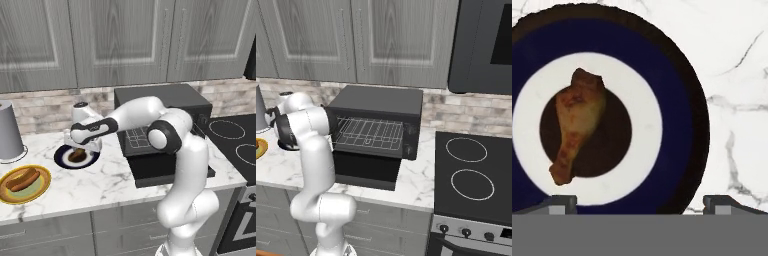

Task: Open the toaster oven door. Place the hotdog bun on the bottom rack in the toaster oven and place the chicken drumstick on the top rack.

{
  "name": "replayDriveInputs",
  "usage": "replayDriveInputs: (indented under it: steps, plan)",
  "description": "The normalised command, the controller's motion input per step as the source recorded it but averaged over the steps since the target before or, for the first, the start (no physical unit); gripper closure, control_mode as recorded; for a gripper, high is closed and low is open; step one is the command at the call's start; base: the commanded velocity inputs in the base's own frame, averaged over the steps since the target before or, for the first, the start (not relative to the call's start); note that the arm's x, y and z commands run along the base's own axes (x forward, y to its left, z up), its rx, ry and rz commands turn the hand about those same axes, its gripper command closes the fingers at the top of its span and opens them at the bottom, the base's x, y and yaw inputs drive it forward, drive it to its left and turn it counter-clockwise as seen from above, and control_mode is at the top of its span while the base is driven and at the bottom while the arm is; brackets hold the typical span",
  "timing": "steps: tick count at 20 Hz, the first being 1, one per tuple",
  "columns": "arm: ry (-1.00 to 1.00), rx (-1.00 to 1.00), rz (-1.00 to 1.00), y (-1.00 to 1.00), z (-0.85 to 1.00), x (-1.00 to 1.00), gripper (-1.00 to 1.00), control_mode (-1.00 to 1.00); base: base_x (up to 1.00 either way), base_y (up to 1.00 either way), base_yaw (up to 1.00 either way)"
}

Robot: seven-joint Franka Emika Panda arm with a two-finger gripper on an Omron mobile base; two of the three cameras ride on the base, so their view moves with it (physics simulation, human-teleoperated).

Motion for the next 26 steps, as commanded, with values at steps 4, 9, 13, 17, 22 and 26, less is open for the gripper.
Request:
replayDriveInputs:
  steps: [4,9,13,17,22,26]
  plan:
    - [0.0,0.0,0.0,0.13,-0.21,0.31,-1.0,-1.0,0.0,0.0,0.0]
    - [0.0,0.0,0.0,0.23,-0.2,0.28,-1.0,-1.0,0.0,0.0,0.0]
    - [0.0,0.0,0.0,0.14,-0.26,0.34,-1.0,-1.0,0.0,0.0,0.0]
    - [0.0,0.0,0.0,0.06,-0.19,0.21,-1.0,-1.0,0.0,0.0,0.0]
    - [0.0,0.0,0.0,0.05,-0.1,0.21,-1.0,-1.0,0.0,0.0,0.0]
    - [0.0,0.0,0.0,0.0,-0.06,0.15,-1.0,-1.0,0.0,0.0,0.0]
